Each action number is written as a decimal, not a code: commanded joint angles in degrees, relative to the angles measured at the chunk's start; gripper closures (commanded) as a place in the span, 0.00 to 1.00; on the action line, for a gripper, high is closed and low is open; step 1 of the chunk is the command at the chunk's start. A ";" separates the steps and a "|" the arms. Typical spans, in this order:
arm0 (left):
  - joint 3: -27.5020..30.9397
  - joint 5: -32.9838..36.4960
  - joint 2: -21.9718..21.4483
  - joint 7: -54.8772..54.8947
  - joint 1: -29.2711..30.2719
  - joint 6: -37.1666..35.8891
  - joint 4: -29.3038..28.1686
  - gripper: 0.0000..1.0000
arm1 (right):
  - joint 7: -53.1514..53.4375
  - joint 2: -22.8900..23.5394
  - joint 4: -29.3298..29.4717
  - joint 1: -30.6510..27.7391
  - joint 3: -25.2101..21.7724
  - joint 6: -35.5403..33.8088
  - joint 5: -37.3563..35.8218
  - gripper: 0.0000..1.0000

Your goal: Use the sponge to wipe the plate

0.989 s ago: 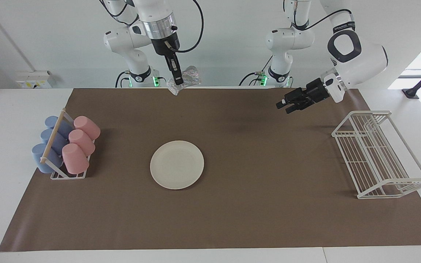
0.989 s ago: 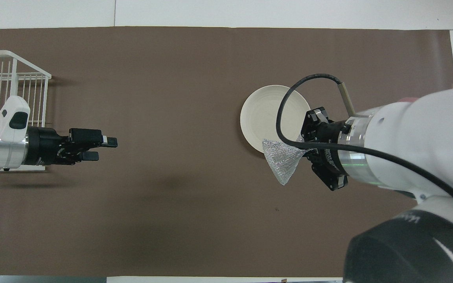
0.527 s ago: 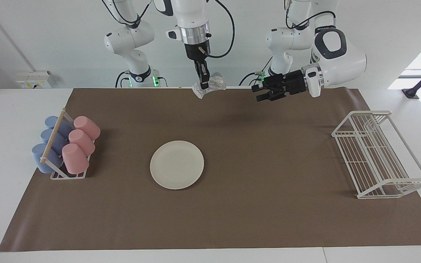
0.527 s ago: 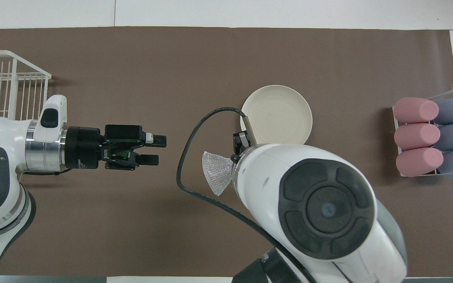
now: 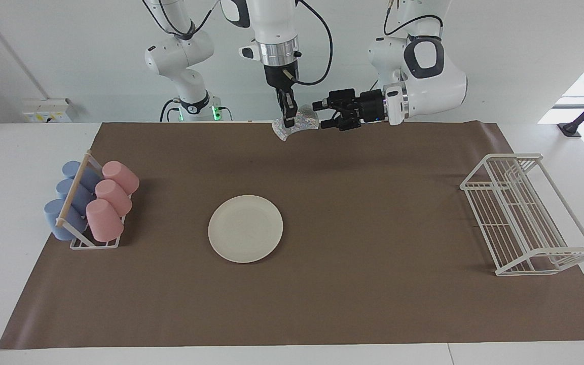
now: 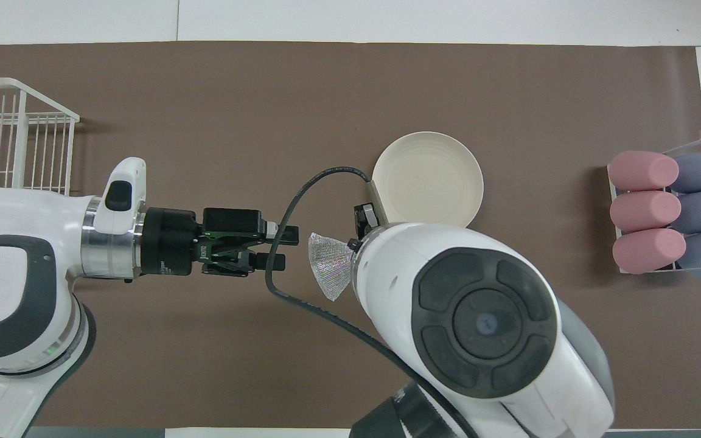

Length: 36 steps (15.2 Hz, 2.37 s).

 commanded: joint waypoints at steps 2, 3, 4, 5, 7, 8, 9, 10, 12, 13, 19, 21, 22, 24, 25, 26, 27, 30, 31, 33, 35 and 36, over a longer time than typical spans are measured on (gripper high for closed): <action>0.85 -2.77 -0.64 2.98 -1.33 1.51 -1.53 0.07 | 0.88 -0.17 0.18 -0.25 0.09 0.55 -1.29 1.00; 0.85 -4.17 -0.72 2.89 -1.69 2.47 -1.62 0.14 | 0.88 -0.17 0.18 -0.25 0.00 0.55 -1.38 1.00; 0.85 -4.88 -0.64 2.89 -2.48 3.96 -1.62 0.23 | 0.80 -0.17 0.18 -0.34 0.00 0.55 -1.38 1.00; 0.85 -5.67 -0.64 2.80 -3.44 4.84 -1.62 0.29 | 0.80 -0.17 0.18 -0.34 0.00 0.55 -1.38 1.00; 0.85 -5.85 -0.72 2.80 -3.71 5.20 -1.71 0.54 | 0.71 -0.17 0.18 -0.42 0.00 0.46 -2.16 1.00; 0.85 -5.85 -0.73 2.63 -3.71 5.20 -1.71 0.73 | 0.71 -0.17 0.27 -0.42 0.00 0.46 -2.26 1.00; 0.85 -5.85 -0.73 2.36 -3.71 5.29 -1.71 0.93 | 0.71 -0.17 0.18 -0.42 0.00 0.46 -2.26 1.00; 0.85 -5.85 -0.73 1.75 -3.80 5.12 -1.71 1.00 | 0.71 -0.17 0.18 -0.42 0.09 0.46 -2.26 1.00; 0.93 -5.85 -0.81 1.05 -4.06 5.03 -1.88 1.00 | 0.71 -0.17 0.18 -0.60 0.00 0.37 -2.26 1.00; 0.93 -5.85 -0.81 0.61 -4.07 4.94 -1.79 1.00 | 0.71 -0.17 0.18 -0.60 0.00 0.28 -2.26 1.00; 1.11 -5.77 -0.99 -0.62 -3.63 4.50 -1.88 1.00 | -3.76 -2.36 -0.78 -2.80 -0.26 -0.68 -2.17 0.00; 1.28 -5.15 -0.99 -1.33 -3.36 4.94 -1.88 1.00 | -15.40 -2.71 -0.78 -3.84 -0.62 -2.61 -2.17 0.00; 1.37 -4.45 -0.90 -1.50 -3.10 5.11 -2.06 1.00 | -23.21 -2.80 -0.78 -5.42 -0.70 -3.49 -2.17 0.00; 1.37 0.62 -0.81 -2.12 -1.61 5.20 -2.06 1.00 | -39.81 -3.77 -0.70 -9.37 -0.70 -5.77 -2.17 0.00; 1.37 3.17 -0.73 -2.03 -0.73 5.20 -2.06 1.00 | -47.90 -3.94 -0.70 -11.56 -0.70 -6.91 -2.17 0.00; 1.29 5.63 -0.64 -2.03 0.49 5.03 -1.97 1.00 | -54.77 -4.12 -0.52 -13.41 -0.70 -7.36 -2.17 0.00; 1.29 8.44 -0.55 -1.95 1.20 4.94 -1.97 1.00 | -60.23 -4.56 -0.52 -15.26 -0.79 -7.54 -2.17 0.00; 1.29 16.53 -0.20 -2.03 4.01 4.68 -1.97 1.00 | -77.90 -4.65 -0.17 -20.45 -0.79 -9.29 -1.90 0.00; 1.37 19.95 -0.11 -2.12 5.06 4.68 -1.88 1.00 | -84.31 -4.74 -0.08 -22.38 -0.79 -9.73 -1.90 0.00; 1.29 28.20 0.24 -3.17 7.18 4.59 -1.62 1.00 | -94.25 -4.65 0.01 -26.07 -0.88 -11.58 -1.29 0.00; 1.37 36.29 0.42 -4.49 9.55 4.50 -1.44 1.00 | -103.22 -4.56 0.01 -30.11 -0.88 -12.72 -1.11 0.00; 1.37 40.60 0.42 -5.97 10.08 4.76 -1.44 1.00 | -106.92 -4.56 0.01 -31.87 -0.88 -13.07 -1.03 0.00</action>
